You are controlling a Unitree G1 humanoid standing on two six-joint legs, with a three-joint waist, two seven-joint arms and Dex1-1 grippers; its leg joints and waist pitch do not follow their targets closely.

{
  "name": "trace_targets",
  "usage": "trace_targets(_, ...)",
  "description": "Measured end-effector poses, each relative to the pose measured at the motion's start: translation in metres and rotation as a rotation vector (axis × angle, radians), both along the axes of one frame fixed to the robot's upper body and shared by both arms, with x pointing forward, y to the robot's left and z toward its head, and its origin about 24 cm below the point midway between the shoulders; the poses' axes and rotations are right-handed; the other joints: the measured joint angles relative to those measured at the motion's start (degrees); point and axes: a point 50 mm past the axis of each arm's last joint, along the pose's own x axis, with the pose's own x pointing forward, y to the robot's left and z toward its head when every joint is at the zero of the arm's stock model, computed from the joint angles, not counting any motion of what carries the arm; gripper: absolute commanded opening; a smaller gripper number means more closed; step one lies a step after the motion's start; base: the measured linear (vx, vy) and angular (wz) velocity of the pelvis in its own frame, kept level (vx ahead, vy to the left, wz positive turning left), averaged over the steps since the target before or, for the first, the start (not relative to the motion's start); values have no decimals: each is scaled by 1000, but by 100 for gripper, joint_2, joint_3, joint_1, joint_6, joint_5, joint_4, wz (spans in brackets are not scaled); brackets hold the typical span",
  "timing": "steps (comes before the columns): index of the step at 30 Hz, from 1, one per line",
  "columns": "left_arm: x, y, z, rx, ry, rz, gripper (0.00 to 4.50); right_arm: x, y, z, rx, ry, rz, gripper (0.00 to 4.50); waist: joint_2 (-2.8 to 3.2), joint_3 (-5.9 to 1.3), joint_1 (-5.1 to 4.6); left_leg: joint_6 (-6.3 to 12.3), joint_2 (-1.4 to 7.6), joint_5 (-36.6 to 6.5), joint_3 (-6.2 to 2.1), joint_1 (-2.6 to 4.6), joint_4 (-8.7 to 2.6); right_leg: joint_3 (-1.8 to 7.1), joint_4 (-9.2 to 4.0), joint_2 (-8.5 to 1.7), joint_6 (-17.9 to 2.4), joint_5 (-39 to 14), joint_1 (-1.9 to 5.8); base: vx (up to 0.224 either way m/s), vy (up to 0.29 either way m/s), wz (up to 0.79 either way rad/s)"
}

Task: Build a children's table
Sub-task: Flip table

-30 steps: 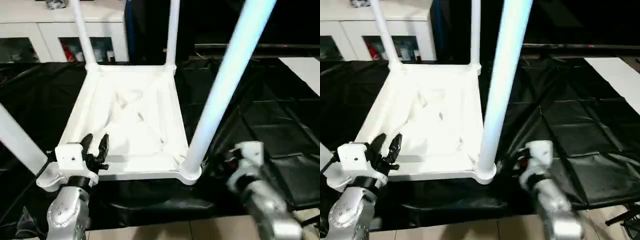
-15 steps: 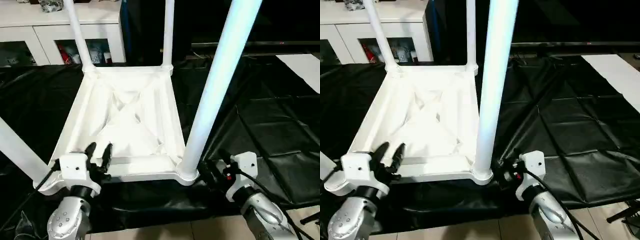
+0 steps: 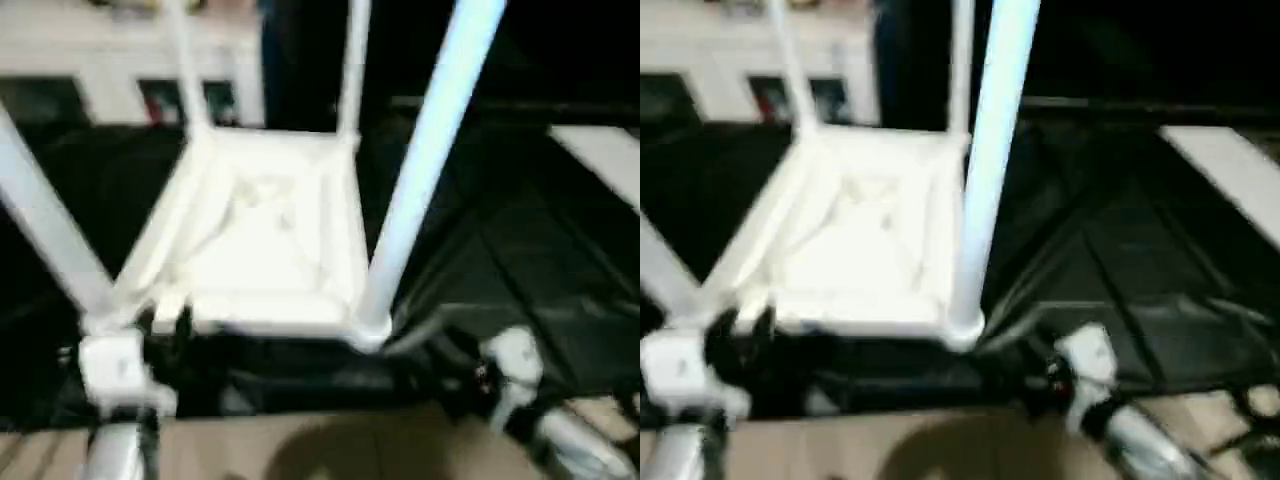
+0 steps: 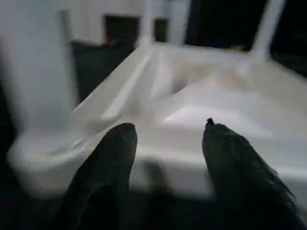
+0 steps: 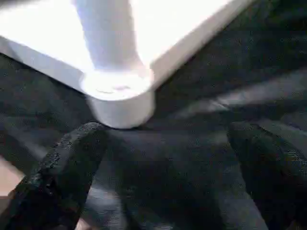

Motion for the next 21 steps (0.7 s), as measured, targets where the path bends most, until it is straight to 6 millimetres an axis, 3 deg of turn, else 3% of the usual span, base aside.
trace_targets(3, 0, 13, 9, 51, -32, 98, 305, -7, 11, 4, 77, 41, 125, 450, 0, -4, -15, -4, -15, 3, -18, -11, -69, 11, -113, 32, -8, 88, 10, -34, 5, 2)
trace_targets(6, 6, 23, 17, 92, -63, 169, 333, -9, 33, 11, 159, 50, 282, 450, -32, -9, -34, -1, -14, 4, -21, -12, -102, 10, -289, 48, -8, 279, 81, 0, 0, 0)
trace_targets(7, 10, 26, 21, 102, -78, 187, 333, -7, 40, 13, 177, 41, 323, 450, -47, -15, -44, -1, -15, 4, -22, 15, -109, 9, -316, 48, -7, 280, 86, 0, 0, 0)
trace_targets(11, 20, 34, 30, 129, -115, 240, 364, 7, 64, 17, 227, 13, 416, 450, -108, -55, -53, -7, -18, 87, -22, -21, -141, 3, -494, 47, 6, 418, 98, -1, 29, -5)
trace_targets(16, 31, 43, 29, 130, -102, 294, 420, 34, 84, 16, 276, -2, 428, 450, -138, -69, -66, 44, -38, 190, -15, -28, -131, 41, -558, 40, 48, 509, 82, -2, 40, -7)
trace_targets(21, 53, 51, 30, 98, -80, 292, 446, 55, 107, 23, 303, -48, 476, 450, -153, -80, -18, 45, -34, 191, -2, -31, -144, 51, -567, 43, 49, 574, 78, 0, 0, 0)
